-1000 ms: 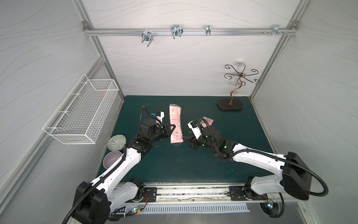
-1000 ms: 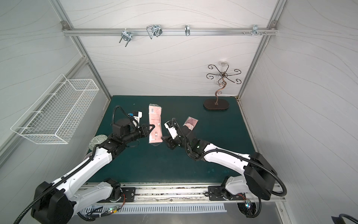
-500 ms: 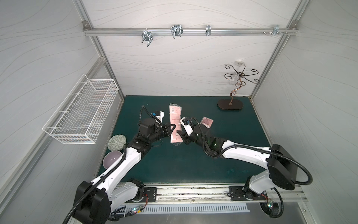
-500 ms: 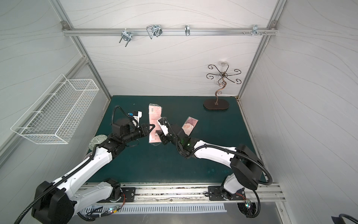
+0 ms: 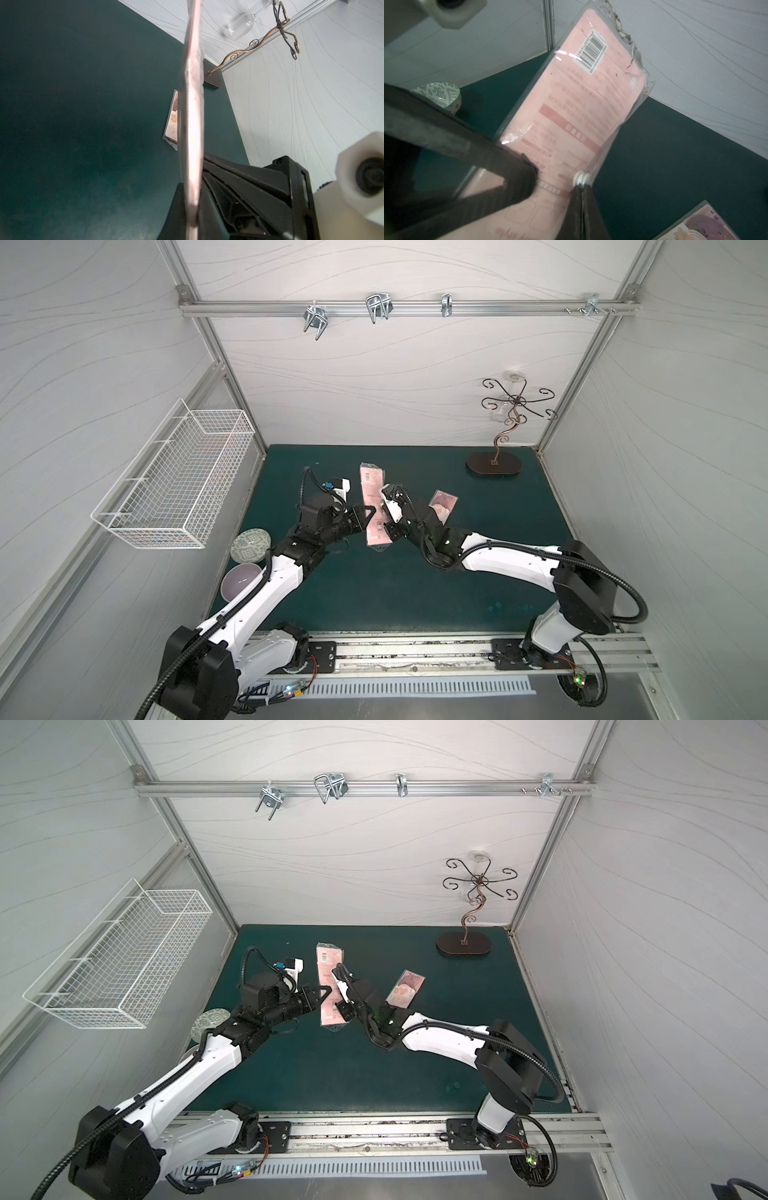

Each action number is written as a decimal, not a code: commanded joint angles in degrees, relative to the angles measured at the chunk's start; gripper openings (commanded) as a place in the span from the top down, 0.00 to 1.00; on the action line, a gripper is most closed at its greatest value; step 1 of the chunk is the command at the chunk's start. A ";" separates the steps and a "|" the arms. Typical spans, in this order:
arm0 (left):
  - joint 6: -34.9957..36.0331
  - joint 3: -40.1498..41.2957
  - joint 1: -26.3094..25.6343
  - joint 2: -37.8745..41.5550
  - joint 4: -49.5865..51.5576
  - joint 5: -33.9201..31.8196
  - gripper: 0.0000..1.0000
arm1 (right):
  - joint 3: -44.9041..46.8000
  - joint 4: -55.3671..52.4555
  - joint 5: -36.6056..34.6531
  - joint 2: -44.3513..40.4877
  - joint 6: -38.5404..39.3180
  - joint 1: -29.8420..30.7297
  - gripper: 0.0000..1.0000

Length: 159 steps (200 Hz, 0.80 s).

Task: Open the ruler set and take out the ruler
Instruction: Open the ruler set bag.

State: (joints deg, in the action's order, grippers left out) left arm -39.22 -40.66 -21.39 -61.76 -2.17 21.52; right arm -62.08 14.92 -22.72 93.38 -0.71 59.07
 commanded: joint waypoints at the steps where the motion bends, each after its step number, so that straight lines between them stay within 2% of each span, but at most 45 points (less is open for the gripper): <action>1: 0.02 -2.12 -0.94 1.66 -6.49 5.63 1.00 | -0.89 -6.98 -2.48 2.20 -2.73 -2.61 1.00; 45: 1.47 -1.33 -0.94 1.62 -6.91 7.38 1.00 | 0.11 -8.85 11.10 -1.37 -8.93 -8.25 1.00; 63: 2.19 -1.37 -0.93 1.46 -7.10 8.28 1.00 | 1.08 -8.40 17.63 -3.01 -13.84 -10.83 1.00; 104: 2.05 -0.69 -0.93 1.04 -8.64 9.50 1.00 | 3.92 -4.31 27.27 -4.73 -25.00 -15.97 1.00; 159: 2.59 0.26 -0.94 1.63 -8.68 8.67 1.00 | 5.81 -3.62 30.11 -5.39 -31.17 -19.16 1.00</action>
State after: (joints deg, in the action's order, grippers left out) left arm -38.02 -40.18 -22.04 -62.13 -6.74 27.14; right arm -57.23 13.06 10.31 88.23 -27.05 42.68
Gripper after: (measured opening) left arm 0.099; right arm 0.045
